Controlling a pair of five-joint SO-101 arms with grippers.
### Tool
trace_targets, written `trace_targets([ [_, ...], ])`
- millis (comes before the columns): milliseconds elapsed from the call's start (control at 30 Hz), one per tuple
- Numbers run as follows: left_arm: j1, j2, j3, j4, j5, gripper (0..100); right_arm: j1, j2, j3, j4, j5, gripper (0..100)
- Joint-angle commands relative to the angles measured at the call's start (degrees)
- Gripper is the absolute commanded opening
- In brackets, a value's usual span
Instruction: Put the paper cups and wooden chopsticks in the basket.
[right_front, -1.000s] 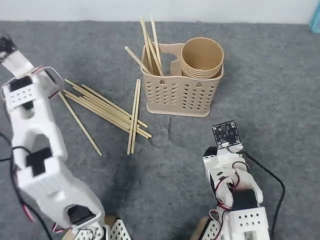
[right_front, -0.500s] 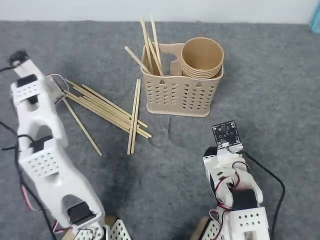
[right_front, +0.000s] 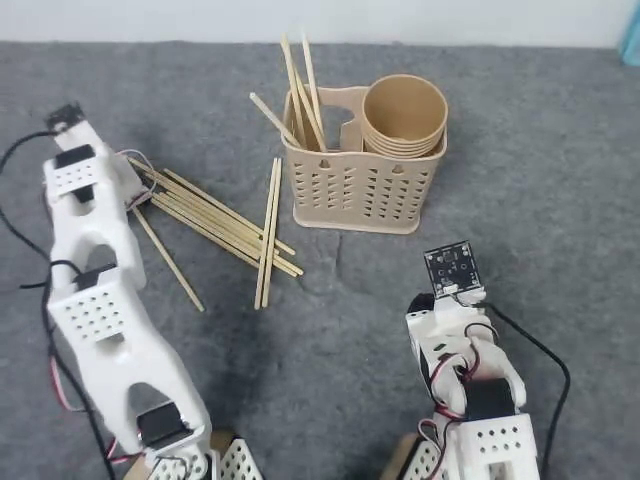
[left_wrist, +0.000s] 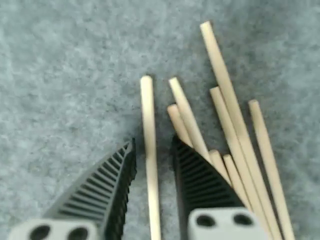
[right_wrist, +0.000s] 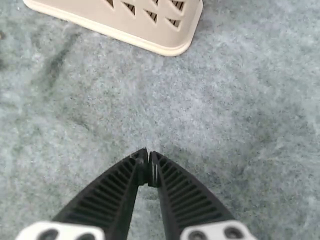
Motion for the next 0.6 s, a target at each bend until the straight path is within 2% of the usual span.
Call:
trace_targets([
  [0,-0.53,1.23,-4.26,2.37,0.44,5,0.31,-0.92,1.14,-0.13,-0.53,0.9],
  [67,-0.44,2.29,-6.37,2.73,0.44,1,0.31,-0.92,1.14,-0.13,-0.53,0.9],
  [167,-0.53,2.81,-9.71,5.54,0.44,1,0.31,-1.01,1.14,-0.13,-0.53,0.9],
  [500,-0.79,2.73,-36.62,33.14,0.0,1,0.31,-1.1,1.14,-0.13,-0.53,0.9],
  [567,-0.97,2.64,-41.1,33.32,-0.62,1,0.31,-1.1,1.14,-0.13,-0.53,0.9],
])
